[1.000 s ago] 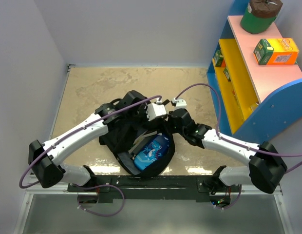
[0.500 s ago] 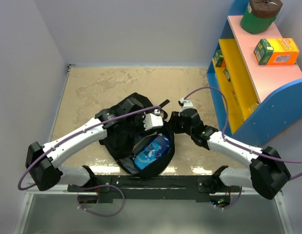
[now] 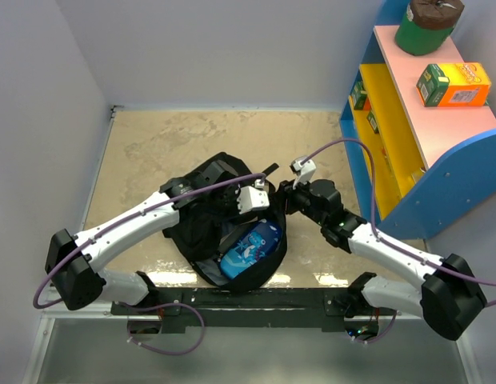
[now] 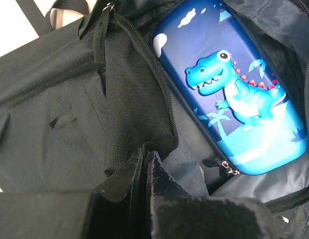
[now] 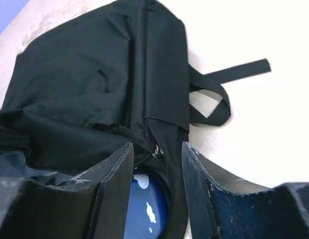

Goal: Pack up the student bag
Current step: Adjust the student bag at the center of the board.

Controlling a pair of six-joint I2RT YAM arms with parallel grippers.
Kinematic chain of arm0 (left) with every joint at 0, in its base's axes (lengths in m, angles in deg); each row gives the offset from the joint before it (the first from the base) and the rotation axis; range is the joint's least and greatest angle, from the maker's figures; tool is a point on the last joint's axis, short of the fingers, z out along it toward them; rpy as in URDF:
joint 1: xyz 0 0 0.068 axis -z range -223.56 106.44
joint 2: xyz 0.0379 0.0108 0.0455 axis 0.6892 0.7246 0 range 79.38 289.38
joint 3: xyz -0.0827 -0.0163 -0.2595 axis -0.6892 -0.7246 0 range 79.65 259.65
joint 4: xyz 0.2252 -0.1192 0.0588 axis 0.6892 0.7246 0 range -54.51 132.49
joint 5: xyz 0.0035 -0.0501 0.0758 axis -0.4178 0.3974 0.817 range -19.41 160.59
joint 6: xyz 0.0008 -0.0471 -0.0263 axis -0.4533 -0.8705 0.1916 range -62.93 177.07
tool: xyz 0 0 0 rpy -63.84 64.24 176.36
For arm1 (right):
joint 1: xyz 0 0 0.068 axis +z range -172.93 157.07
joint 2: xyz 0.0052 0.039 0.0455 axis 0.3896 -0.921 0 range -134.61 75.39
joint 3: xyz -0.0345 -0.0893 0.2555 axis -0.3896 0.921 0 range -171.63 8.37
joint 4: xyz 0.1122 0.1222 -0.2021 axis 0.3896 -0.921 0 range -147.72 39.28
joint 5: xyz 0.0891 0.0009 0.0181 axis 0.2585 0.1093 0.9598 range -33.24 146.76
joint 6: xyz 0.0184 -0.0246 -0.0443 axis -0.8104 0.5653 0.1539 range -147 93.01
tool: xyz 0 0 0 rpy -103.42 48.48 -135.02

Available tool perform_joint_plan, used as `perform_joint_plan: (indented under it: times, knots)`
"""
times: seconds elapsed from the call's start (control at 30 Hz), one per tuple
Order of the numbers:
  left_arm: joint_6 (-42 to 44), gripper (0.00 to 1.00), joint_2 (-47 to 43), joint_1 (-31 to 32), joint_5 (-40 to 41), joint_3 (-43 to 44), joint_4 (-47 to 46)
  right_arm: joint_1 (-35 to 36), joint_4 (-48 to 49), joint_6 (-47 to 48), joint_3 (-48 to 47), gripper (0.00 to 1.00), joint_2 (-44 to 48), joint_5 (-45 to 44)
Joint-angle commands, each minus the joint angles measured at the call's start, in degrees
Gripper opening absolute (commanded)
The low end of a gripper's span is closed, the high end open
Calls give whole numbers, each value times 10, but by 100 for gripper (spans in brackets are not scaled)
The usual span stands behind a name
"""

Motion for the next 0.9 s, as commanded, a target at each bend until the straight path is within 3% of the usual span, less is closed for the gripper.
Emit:
perform_joint_plan:
  times: [0.0, 0.37, 0.57, 0.87]
  knots:
    - [-13, 0, -2, 2, -1, 29, 20, 3, 47, 55, -15, 47, -31, 61]
    - [-22, 0, -9, 1, -37, 42, 31, 27, -7, 111, -115, 49, -128, 114]
    - [-27, 0, -18, 1, -55, 43, 31, 27, -53, 124, -164, 43, -175, 133]
    - [-43, 0, -21, 3, -80, 60, 29, 27, -134, 115, -171, 46, -180, 128]
